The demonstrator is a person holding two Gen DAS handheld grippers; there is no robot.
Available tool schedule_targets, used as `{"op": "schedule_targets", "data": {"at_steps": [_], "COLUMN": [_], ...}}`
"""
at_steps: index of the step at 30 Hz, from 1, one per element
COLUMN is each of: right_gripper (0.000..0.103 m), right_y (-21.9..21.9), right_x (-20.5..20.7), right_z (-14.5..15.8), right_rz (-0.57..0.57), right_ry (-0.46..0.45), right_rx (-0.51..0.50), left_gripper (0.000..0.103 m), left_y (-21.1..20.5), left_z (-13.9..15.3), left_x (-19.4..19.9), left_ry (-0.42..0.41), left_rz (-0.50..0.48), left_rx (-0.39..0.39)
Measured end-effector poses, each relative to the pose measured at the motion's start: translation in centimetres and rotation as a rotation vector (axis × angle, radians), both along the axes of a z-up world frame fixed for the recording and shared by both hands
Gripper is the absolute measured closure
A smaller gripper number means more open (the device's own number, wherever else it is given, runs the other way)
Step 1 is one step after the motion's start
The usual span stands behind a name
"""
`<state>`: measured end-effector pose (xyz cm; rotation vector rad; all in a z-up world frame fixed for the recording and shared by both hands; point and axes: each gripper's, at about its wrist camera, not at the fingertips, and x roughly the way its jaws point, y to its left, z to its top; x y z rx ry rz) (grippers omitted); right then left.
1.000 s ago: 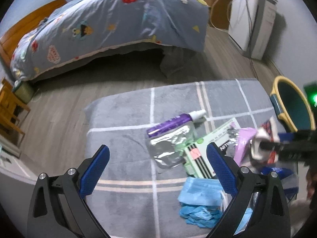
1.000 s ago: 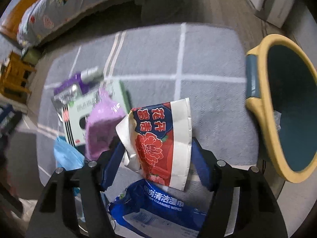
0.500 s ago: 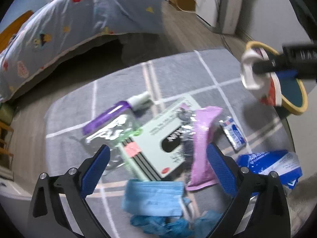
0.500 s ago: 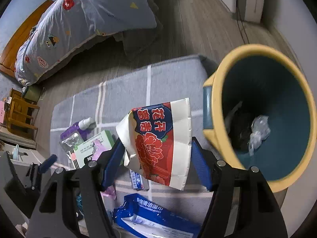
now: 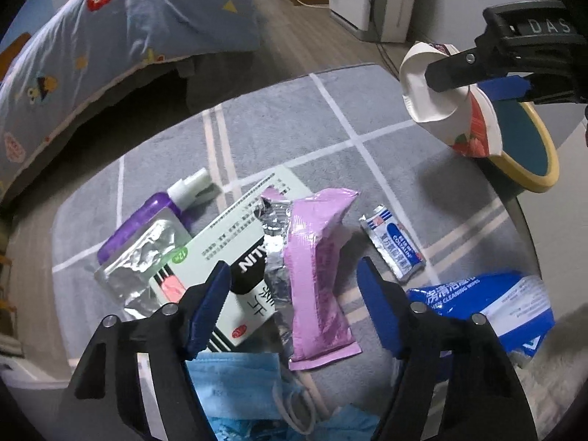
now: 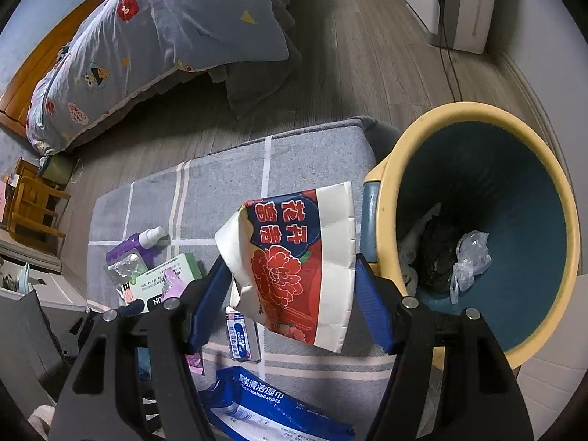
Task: Collect trash
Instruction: 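Grasp the red-white paper cup with the right gripper while the left gripper grasps the pink wrapper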
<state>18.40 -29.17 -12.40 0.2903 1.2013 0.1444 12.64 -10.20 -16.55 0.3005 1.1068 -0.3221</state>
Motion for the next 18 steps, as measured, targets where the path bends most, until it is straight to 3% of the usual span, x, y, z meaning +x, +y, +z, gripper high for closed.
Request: {"op": "schedule_targets", "data": {"at_steps": [6, 11, 18], "right_gripper": [0.037, 0.037, 0.037], "right_y": [0.0, -0.1, 0.1], "right_x": [0.0, 0.0, -0.1], "right_z": [0.0, 0.3, 1.5], "right_rz": [0.008, 0.007, 0.016], "right_ry": [-0.002, -0.011, -0.044], "right_rx": [0.003, 0.007, 0.004], "left_gripper": [0.056, 0.088, 0.092], "left_y": [-0.3, -0.1, 0.9], "left_z": [-0.5, 0.0, 3.0], "left_x": [0.4, 0.3, 0.5], "left_ry": [0.023, 0.008, -0.067], "left_rz": [-0.002, -0.017, 0.015], "left_rx": [0.014, 0.013, -0.085]}}
